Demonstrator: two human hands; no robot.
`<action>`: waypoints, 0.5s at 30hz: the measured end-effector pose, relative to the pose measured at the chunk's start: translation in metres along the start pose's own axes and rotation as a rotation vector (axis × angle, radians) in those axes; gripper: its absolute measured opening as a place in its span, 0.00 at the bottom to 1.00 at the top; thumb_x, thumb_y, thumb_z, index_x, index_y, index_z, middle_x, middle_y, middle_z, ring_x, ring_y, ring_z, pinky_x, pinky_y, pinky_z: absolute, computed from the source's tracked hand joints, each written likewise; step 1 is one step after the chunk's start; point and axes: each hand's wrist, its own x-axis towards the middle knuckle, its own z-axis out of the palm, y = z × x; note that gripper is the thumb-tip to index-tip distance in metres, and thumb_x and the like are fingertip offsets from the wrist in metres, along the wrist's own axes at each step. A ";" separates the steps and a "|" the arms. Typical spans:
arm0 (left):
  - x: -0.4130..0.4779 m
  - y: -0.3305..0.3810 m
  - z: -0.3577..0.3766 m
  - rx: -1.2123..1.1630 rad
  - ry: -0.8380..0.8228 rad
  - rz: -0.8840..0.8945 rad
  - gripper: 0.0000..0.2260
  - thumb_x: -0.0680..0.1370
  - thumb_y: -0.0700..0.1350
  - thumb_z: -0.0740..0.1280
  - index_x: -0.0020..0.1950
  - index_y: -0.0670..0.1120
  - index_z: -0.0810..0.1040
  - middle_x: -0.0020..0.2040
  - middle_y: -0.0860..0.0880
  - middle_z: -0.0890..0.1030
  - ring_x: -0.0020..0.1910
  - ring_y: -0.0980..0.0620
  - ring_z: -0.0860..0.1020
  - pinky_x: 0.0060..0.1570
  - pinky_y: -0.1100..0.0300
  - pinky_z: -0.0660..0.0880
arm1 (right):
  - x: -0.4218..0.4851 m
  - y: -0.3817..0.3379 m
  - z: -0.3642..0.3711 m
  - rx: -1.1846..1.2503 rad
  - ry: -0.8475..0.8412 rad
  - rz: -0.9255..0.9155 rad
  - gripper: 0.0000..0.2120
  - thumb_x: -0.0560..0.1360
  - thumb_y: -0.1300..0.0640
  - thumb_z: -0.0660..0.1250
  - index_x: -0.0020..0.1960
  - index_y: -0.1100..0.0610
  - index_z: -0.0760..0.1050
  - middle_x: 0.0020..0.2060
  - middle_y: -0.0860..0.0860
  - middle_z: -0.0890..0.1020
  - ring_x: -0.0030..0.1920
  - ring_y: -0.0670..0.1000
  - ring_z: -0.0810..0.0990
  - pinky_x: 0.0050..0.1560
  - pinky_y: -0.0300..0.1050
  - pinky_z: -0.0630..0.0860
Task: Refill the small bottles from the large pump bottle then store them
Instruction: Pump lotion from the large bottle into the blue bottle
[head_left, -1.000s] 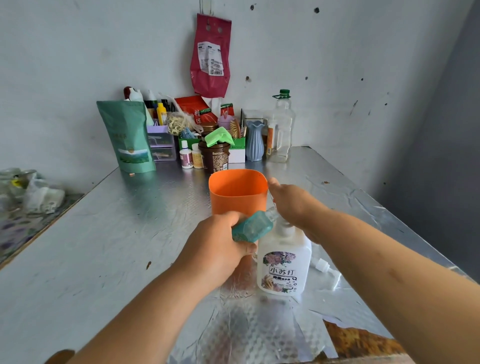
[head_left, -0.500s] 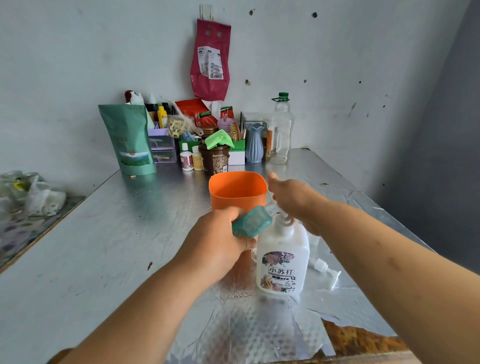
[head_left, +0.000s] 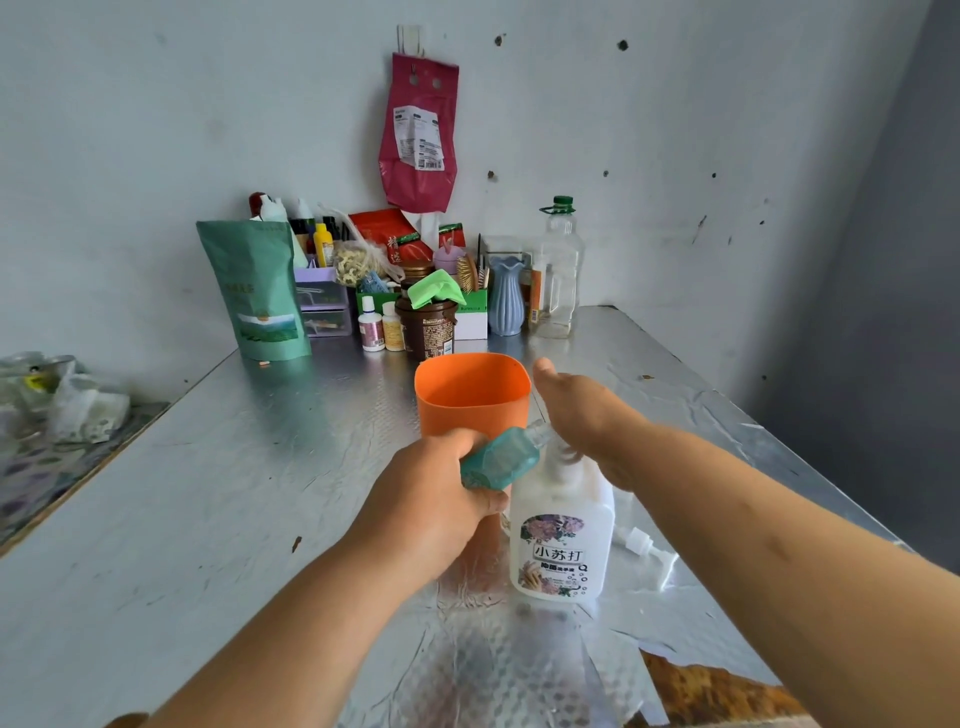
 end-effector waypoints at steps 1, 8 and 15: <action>0.001 0.001 -0.001 0.007 0.002 0.003 0.16 0.71 0.47 0.76 0.57 0.56 0.79 0.51 0.56 0.82 0.50 0.53 0.79 0.52 0.53 0.76 | 0.000 -0.001 -0.002 0.004 0.007 -0.015 0.26 0.83 0.48 0.42 0.72 0.64 0.62 0.69 0.62 0.68 0.69 0.60 0.67 0.69 0.54 0.61; 0.002 0.004 -0.003 0.013 0.009 0.009 0.17 0.71 0.47 0.76 0.58 0.57 0.79 0.52 0.56 0.82 0.50 0.54 0.79 0.51 0.55 0.76 | -0.001 -0.004 -0.004 0.032 -0.014 -0.002 0.30 0.82 0.43 0.42 0.73 0.64 0.60 0.72 0.61 0.64 0.71 0.60 0.65 0.70 0.55 0.60; 0.001 0.001 -0.002 0.009 -0.001 0.018 0.16 0.72 0.47 0.76 0.57 0.56 0.79 0.50 0.56 0.82 0.49 0.55 0.79 0.50 0.56 0.76 | -0.004 -0.001 -0.003 -0.010 -0.022 -0.017 0.28 0.83 0.46 0.42 0.70 0.65 0.64 0.66 0.63 0.70 0.65 0.60 0.70 0.65 0.51 0.64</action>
